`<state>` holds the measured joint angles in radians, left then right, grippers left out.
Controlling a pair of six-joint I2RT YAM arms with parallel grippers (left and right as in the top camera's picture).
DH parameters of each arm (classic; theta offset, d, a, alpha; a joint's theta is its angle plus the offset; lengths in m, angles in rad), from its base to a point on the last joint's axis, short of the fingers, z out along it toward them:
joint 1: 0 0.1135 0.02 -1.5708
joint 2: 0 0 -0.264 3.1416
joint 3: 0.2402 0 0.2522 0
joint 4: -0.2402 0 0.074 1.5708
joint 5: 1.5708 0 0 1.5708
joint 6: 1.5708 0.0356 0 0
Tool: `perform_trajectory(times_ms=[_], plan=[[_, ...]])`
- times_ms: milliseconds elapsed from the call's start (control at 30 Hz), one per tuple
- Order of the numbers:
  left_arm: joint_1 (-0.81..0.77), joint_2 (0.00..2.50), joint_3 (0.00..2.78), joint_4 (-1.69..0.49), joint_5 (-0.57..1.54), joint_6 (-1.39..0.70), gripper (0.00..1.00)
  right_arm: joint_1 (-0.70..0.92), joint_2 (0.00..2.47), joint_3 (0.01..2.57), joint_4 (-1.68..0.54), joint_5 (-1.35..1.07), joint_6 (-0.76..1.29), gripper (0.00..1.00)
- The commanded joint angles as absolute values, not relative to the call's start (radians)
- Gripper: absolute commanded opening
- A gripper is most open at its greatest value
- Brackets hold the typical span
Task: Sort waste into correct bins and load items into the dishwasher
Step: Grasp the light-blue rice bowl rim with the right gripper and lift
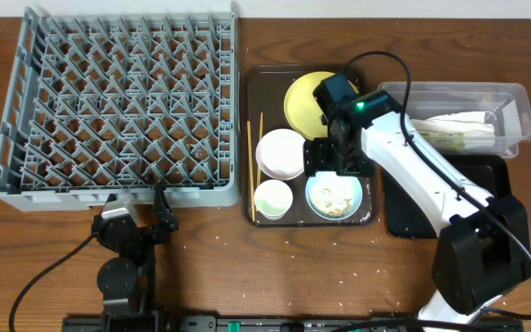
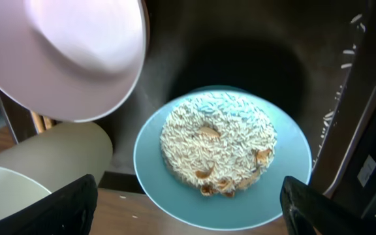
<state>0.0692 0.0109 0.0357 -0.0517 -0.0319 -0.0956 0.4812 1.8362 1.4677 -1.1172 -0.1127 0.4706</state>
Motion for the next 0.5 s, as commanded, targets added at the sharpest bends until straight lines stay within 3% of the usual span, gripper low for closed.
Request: perform_trajectory(times_ms=[0,233,467], plan=[[0.073,0.006,0.004,-0.069,-0.036,-0.079,0.88,0.519,1.844,1.46,-1.103,-0.109,0.493,0.87],[0.073,0.006,0.004,-0.069,-0.036,-0.079,0.88,0.551,1.866,1.456,-1.089,-0.101,0.528,0.81],[0.073,0.006,0.004,-0.069,-0.036,-0.079,0.88,0.571,1.935,1.456,-1.096,-0.101,0.564,0.55]])
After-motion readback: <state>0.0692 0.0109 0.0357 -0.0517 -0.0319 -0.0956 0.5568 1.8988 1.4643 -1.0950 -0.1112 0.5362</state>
